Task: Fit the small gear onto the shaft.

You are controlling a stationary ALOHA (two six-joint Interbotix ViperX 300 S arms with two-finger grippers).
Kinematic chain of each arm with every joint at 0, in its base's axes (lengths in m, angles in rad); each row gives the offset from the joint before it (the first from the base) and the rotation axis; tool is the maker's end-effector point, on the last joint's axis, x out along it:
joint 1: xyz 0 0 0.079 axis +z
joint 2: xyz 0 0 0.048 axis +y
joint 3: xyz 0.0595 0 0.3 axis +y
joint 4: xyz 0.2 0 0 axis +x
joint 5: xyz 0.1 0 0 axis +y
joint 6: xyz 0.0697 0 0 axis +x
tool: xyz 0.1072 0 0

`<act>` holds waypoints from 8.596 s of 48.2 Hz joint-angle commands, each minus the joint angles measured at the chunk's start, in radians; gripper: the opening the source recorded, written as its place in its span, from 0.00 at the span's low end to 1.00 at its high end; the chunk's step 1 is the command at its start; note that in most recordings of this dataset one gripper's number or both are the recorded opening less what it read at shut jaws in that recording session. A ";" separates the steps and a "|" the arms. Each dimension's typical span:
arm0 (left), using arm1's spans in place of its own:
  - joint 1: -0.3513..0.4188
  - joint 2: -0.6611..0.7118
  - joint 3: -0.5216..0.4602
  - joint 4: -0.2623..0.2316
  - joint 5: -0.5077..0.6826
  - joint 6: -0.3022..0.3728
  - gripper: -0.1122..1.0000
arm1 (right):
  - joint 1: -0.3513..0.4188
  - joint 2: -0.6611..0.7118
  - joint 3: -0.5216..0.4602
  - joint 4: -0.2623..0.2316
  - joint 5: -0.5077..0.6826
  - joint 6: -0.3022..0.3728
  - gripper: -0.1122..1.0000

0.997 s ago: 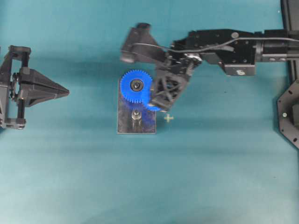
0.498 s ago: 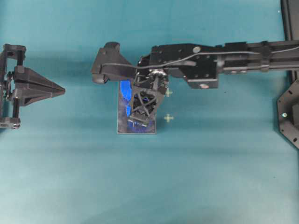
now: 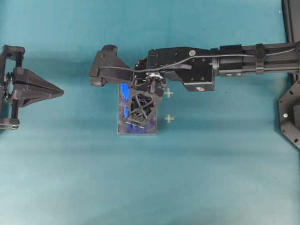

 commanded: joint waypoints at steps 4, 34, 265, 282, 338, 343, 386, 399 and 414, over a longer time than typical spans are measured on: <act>-0.002 -0.014 -0.018 0.003 0.025 0.000 0.10 | 0.009 -0.014 -0.021 0.003 -0.003 -0.003 0.41; -0.002 -0.031 -0.015 0.002 0.037 0.000 0.10 | 0.009 0.000 -0.023 0.003 0.003 0.002 0.42; -0.002 -0.086 -0.008 0.003 0.038 -0.014 0.10 | 0.051 -0.184 0.549 0.442 -1.172 0.367 0.33; -0.002 -0.098 0.009 0.002 0.038 -0.014 0.10 | 0.043 -0.178 0.563 0.402 -1.042 0.368 0.31; -0.002 -0.124 0.011 0.003 0.038 -0.012 0.10 | 0.011 -0.701 0.833 0.302 -0.876 0.348 0.27; -0.002 -0.124 0.012 0.003 0.038 -0.012 0.10 | 0.029 -0.773 0.887 0.288 -0.879 0.324 0.27; -0.002 -0.118 0.037 0.002 0.031 -0.014 0.10 | 0.107 -0.973 1.140 0.224 -1.003 -0.238 0.28; -0.002 -0.118 0.077 0.003 -0.002 -0.015 0.10 | 0.097 -1.017 1.180 0.224 -1.029 -0.235 0.27; -0.002 -0.118 0.080 0.002 -0.002 -0.015 0.10 | 0.028 -1.063 1.204 0.222 -1.031 -0.239 0.27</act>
